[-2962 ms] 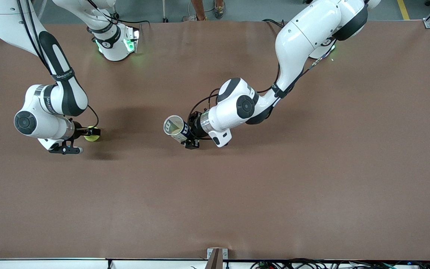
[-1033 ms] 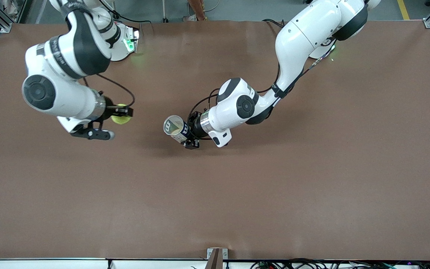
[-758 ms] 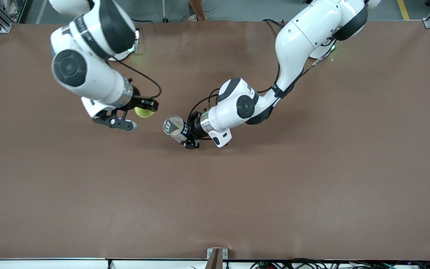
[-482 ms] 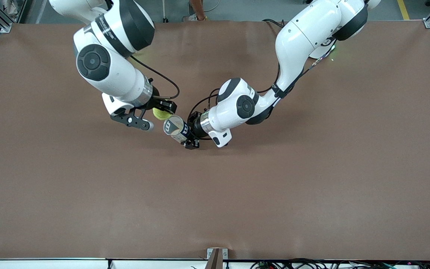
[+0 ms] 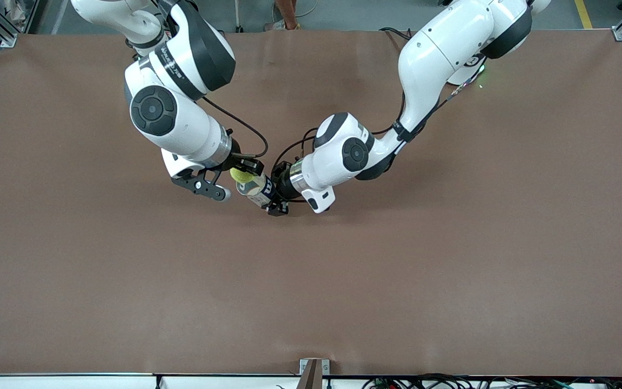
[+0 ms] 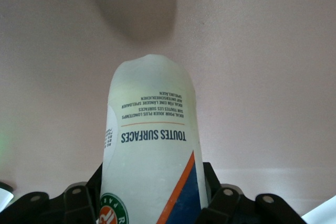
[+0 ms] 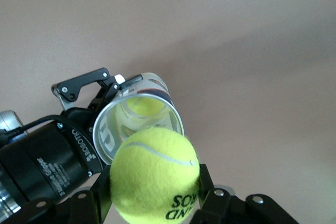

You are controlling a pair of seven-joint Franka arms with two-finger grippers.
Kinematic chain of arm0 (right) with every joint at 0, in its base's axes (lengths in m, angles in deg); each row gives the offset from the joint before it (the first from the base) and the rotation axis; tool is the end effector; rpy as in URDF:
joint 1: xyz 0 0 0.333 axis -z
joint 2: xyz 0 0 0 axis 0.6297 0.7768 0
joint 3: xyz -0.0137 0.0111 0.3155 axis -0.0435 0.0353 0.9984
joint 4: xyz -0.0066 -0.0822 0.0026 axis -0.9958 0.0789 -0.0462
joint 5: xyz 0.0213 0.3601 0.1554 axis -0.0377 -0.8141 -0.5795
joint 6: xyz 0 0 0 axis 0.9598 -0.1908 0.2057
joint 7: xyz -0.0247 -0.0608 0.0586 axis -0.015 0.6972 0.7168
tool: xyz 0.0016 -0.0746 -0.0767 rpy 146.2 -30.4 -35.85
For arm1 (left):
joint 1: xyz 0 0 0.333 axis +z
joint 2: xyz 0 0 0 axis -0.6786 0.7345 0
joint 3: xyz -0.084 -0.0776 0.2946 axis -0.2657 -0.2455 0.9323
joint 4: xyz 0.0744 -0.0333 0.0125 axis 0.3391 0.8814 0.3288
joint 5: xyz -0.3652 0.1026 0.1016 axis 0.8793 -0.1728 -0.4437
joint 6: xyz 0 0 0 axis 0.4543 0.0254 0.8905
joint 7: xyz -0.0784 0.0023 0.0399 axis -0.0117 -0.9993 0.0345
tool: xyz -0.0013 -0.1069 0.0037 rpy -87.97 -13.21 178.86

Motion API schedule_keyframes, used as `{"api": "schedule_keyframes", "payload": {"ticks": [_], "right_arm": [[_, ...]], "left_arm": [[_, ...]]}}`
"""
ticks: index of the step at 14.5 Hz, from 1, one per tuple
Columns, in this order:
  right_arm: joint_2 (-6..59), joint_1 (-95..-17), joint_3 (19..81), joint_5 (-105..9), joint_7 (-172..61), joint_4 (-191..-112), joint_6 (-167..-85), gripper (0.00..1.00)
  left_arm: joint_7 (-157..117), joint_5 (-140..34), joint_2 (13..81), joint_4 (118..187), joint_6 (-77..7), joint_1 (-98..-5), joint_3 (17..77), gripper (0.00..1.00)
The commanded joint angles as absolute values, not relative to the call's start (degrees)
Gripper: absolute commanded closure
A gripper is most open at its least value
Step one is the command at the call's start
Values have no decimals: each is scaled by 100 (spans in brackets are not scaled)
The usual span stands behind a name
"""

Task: Insert tennis ball vertically with right arm
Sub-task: 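Carry the ball over the can and drop it in with the right gripper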

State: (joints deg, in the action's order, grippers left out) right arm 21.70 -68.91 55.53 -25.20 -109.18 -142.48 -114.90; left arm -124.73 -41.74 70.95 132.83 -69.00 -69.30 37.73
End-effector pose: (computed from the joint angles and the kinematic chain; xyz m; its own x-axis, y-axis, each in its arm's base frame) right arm 0.5537 0.3407 0.4538 0.9044 -0.3644 -0.2221 -0.3914 -0.9157 -0.0913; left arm 0.5291 -0.5552 0.2692 0.0552 0.7682 -0.6379 0.9979 -0.0647 0.0085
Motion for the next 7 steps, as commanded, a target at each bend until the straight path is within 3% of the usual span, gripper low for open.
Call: {"api": "schedule_keyframes", "payload": {"ticks": [1, 6, 7], "right_arm": [[2324, -6962, 5502, -2632, -11021, -14141, -11677, 64], [2448, -6962, 5493, -2623, -11039, -14132, -11792, 64], [2448, -6953, 5493, -2623, -11039, -14132, -11783, 57]], "left_arm": [[-12418, -4022, 7122, 13197, -6937, -6954, 3747, 28], [-12426, -4013, 7113, 13197, -6937, -6954, 3747, 28], [-12426, -4022, 7113, 13197, -6937, -6954, 3747, 28]]}}
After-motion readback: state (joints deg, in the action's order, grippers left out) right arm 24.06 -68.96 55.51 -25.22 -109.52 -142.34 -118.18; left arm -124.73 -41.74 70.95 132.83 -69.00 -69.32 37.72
